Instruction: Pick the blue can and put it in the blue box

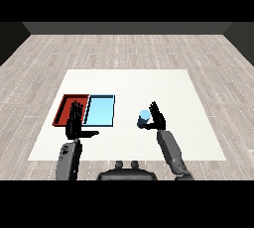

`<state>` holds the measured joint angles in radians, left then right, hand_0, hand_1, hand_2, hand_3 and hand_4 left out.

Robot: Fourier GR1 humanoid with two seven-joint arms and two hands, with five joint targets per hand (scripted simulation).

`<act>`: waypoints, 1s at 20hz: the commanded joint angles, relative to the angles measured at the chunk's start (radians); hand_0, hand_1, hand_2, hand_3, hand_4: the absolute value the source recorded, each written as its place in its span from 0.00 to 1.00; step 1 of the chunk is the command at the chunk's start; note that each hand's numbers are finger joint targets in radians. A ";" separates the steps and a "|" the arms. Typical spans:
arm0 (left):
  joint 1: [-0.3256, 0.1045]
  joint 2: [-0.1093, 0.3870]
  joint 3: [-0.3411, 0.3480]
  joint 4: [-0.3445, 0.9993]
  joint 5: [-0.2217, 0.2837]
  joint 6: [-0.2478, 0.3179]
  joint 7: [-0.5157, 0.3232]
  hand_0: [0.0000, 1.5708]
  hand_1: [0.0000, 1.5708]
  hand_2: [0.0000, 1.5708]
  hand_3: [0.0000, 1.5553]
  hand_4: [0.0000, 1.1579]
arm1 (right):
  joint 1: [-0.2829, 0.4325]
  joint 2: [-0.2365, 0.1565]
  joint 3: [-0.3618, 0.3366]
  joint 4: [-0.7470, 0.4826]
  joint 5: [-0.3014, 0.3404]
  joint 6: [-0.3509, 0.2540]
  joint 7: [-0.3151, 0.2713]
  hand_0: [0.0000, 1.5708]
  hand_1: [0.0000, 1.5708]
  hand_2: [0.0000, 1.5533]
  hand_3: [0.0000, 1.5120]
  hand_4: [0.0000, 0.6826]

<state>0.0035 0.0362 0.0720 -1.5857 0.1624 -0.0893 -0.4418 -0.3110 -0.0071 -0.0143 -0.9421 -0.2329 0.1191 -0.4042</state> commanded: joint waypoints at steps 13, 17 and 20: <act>-0.032 -0.009 0.003 0.074 -0.023 0.013 -0.052 0.00 0.00 0.00 0.00 0.00 | -0.085 0.007 0.104 0.075 -0.066 -0.080 -0.009 0.00 0.00 0.00 0.00 0.00; -0.007 0.009 0.001 -0.047 -0.001 0.010 0.038 0.00 0.00 0.00 0.00 0.00 | -0.171 0.007 0.122 0.220 -0.122 -0.101 -0.076 0.00 0.00 0.00 0.00 0.00; -0.004 -0.003 0.010 -0.036 0.010 0.021 0.034 0.00 0.00 0.00 0.00 0.00 | -0.101 0.007 0.113 0.078 -0.103 -0.071 0.009 0.00 0.00 0.00 0.00 0.00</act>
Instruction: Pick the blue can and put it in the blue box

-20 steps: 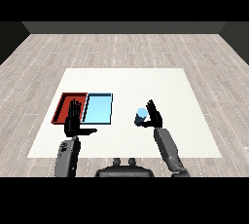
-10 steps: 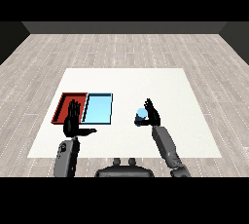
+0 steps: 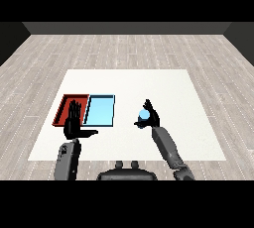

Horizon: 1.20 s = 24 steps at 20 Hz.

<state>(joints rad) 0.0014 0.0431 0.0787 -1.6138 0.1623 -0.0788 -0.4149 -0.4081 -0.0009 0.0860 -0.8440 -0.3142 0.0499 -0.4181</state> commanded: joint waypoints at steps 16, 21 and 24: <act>0.000 0.014 0.020 0.048 0.028 -0.039 -0.053 0.00 0.00 0.00 0.00 0.00 | -0.004 -0.039 0.038 0.025 0.059 -0.155 0.047 0.99 0.99 0.96 0.95 0.99; 0.083 0.000 -0.024 -0.086 0.022 -0.027 0.024 0.00 0.00 0.00 0.00 0.00 | -0.059 -0.025 0.016 0.016 0.087 -0.152 0.035 0.98 0.98 0.95 0.94 0.97; 0.036 0.024 -0.006 0.031 0.019 -0.067 -0.030 0.00 0.00 0.00 0.00 0.00 | -0.024 0.000 0.063 -0.102 0.110 -0.209 0.075 0.96 0.96 0.94 0.94 0.96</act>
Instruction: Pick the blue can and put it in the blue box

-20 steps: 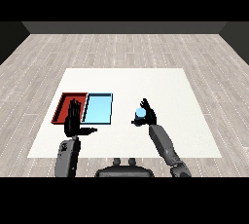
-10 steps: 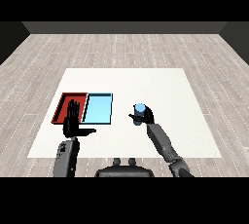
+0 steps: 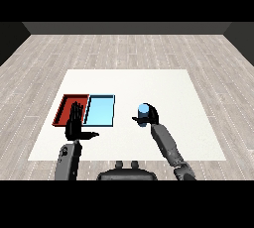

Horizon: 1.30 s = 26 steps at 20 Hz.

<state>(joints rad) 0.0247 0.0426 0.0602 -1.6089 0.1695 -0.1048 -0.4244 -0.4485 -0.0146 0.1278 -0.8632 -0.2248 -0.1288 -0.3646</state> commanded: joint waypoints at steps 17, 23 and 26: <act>-0.130 -0.043 -0.199 0.204 -0.087 0.098 0.054 0.00 0.00 0.00 0.00 0.00 | 0.001 0.014 0.037 -0.334 0.085 0.000 0.068 0.91 0.91 0.93 0.94 0.97; -0.208 -0.041 -0.175 0.275 -0.073 0.094 0.065 0.00 0.00 0.00 0.00 0.00 | -0.031 0.014 0.102 -0.322 0.046 -0.048 0.061 0.91 0.91 0.93 0.94 0.96; -0.236 -0.043 -0.217 0.282 -0.019 0.097 0.061 0.00 0.00 0.00 0.00 0.00 | -0.012 0.014 0.183 -0.362 0.050 -0.114 0.063 0.91 0.91 0.92 0.93 0.95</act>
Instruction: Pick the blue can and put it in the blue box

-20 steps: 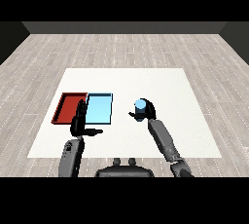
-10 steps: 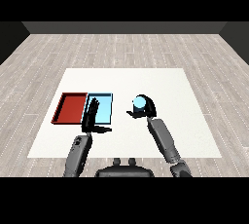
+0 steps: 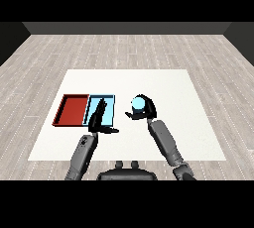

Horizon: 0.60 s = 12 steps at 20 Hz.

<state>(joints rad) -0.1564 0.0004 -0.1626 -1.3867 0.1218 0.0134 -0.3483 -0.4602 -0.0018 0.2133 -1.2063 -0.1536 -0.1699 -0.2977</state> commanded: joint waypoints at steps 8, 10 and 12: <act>-0.087 0.000 -0.119 0.064 0.040 0.108 0.044 0.00 0.00 0.00 0.00 0.00 | -0.016 0.002 0.002 0.001 -0.007 0.028 -0.012 0.91 0.91 0.93 0.94 0.97; -0.123 0.000 -0.173 0.077 0.061 0.177 0.054 0.00 0.00 0.00 0.00 0.00 | -0.044 0.002 0.102 -0.001 -0.060 -0.068 0.008 0.90 0.90 0.93 0.94 0.97; -0.163 0.000 -0.090 0.241 0.055 0.100 -0.050 0.00 0.00 0.00 0.00 0.00 | -0.057 0.002 0.102 -0.013 -0.065 -0.070 0.024 0.90 0.90 0.93 0.94 0.97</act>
<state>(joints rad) -0.2800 0.0001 -0.2765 -1.2451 0.1691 0.1301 -0.3498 -0.4899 -0.0016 0.2649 -1.2147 -0.1792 -0.1945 -0.2856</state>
